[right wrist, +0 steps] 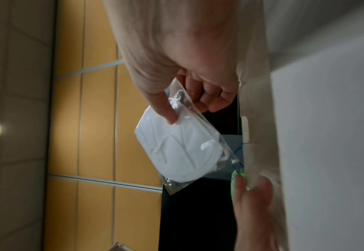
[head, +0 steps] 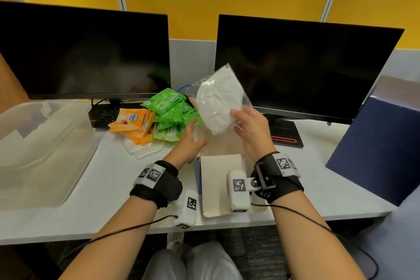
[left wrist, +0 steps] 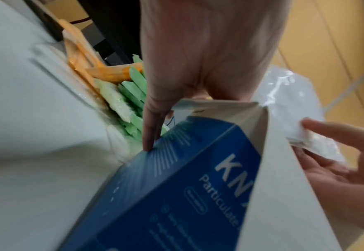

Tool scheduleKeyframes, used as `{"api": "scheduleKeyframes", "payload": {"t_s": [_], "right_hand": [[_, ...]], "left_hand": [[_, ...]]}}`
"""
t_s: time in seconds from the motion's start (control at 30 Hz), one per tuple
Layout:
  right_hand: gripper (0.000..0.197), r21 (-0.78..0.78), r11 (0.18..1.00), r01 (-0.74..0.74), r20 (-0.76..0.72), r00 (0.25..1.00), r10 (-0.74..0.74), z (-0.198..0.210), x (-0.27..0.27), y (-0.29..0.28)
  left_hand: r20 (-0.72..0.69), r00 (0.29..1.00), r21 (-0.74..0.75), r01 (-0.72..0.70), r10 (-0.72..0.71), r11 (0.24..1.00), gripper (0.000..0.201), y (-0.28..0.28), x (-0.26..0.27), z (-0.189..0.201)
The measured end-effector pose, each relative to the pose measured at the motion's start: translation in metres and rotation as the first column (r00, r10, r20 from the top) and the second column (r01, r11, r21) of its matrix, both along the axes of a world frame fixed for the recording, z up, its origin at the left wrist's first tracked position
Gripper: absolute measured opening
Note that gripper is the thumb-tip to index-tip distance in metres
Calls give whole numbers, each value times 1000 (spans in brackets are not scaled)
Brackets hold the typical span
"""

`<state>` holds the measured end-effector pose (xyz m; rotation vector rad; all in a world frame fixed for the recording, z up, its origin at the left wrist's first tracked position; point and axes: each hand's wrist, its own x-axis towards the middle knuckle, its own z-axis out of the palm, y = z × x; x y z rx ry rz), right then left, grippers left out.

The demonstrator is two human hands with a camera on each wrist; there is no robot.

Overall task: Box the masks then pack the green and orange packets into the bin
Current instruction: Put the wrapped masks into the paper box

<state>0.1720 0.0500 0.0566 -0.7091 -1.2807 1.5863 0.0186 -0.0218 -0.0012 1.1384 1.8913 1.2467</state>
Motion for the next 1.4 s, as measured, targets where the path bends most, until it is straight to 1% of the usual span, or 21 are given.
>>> {"api": "scheduleKeyframes", "payload": {"t_s": [0.07, 0.1, 0.17, 0.23, 0.27, 0.33, 0.37, 0.4, 0.43, 0.47, 0.6, 0.67, 0.73, 0.8, 0.87, 0.93, 1.03, 1.13, 1.17, 1.3, 1.4], "right_hand": [[13, -18, 997, 75, -66, 995, -76, 4, 3, 3], [11, 13, 992, 124, -37, 992, -124, 6, 5, 5], [16, 231, 955, 188, 209, 949, -237, 11, 9, 7], [21, 464, 879, 114, 433, 836, -337, 15, 13, 6], [22, 526, 849, 53, 519, 771, -370, 18, 15, 5], [22, 629, 774, -68, 656, 581, -482, 24, 19, 0], [22, 666, 735, -130, 694, 470, -545, 27, 21, -3], [23, 681, 708, -186, 714, 385, -585, 29, 21, -5], [25, 666, 706, -240, 740, 324, -589, 30, 20, -6], [26, 627, 726, -284, 778, 291, -558, 31, 17, -7], [31, 453, 803, -388, 889, 263, -375, 22, -5, -5], [33, 369, 805, -464, 929, 188, -318, 16, -14, -3], [30, 330, 791, -515, 941, 118, -316, 7, -18, -4], [28, 355, 794, -494, 931, 108, -349, -1, -17, -2], [29, 340, 831, -441, 937, 84, -339, -4, -15, -2], [29, 322, 854, -409, 940, 30, -340, -6, -13, -3], [31, 312, 842, -441, 928, -48, -369, -10, -15, -8], [34, 161, 861, -482, 971, -80, -226, -8, -29, -11], [35, 104, 862, -496, 987, -58, -152, -7, -36, -12], [40, 31, 844, -535, 992, 123, 41, -5, -49, -16], [57, 26, 866, -500, 969, 227, 102, -11, -49, -16]], "left_hand": [[12, 999, -25, 35, -34, 999, 63, 0, -1, -2], [18, 999, -32, 35, -34, 999, 59, 1, -1, -3], [41, 999, -46, 33, -31, 998, 56, 1, 1, -2], [52, 998, -47, 27, -25, 999, 56, 1, 3, -3], [57, 998, -52, 23, -20, 998, 57, 1, 4, -3], [78, 997, -61, 15, -10, 998, 56, 3, 5, -4], [81, 997, -62, 13, -8, 998, 56, 3, 5, -4], [88, 996, -67, 15, -9, 998, 57, 4, 5, -4], [86, 996, -69, 19, -13, 997, 58, 4, 5, -5], [94, 996, -74, 19, -12, 997, 58, 5, 4, -5], [107, 994, -85, 16, -7, 996, 56, 4, 4, -2], [110, 994, -88, 10, 0, 996, 56, 4, 4, -3], [111, 994, -93, 14, -3, 996, 55, 4, 3, -3], [112, 994, -102, 13, -1, 995, 55, 3, 3, -4], [101, 995, -104, 8, 3, 995, 55, 3, 3, -4], [100, 995, -101, 18, -8, 995, 56, 2, 5, -4], [116, 993, -99, 41, -30, 994, 62, 3, 5, -6], [115, 992, -73, 52, -43, 996, 53, 2, 8, -4], [125, 991, -47, 58, -52, 997, 51, 2, 8, -5], [185, 980, 17, 74, -76, 997, 47, 0, 8, -6], [135, 988, 54, 72, -79, 996, 51, -5, 8, -3]]}}
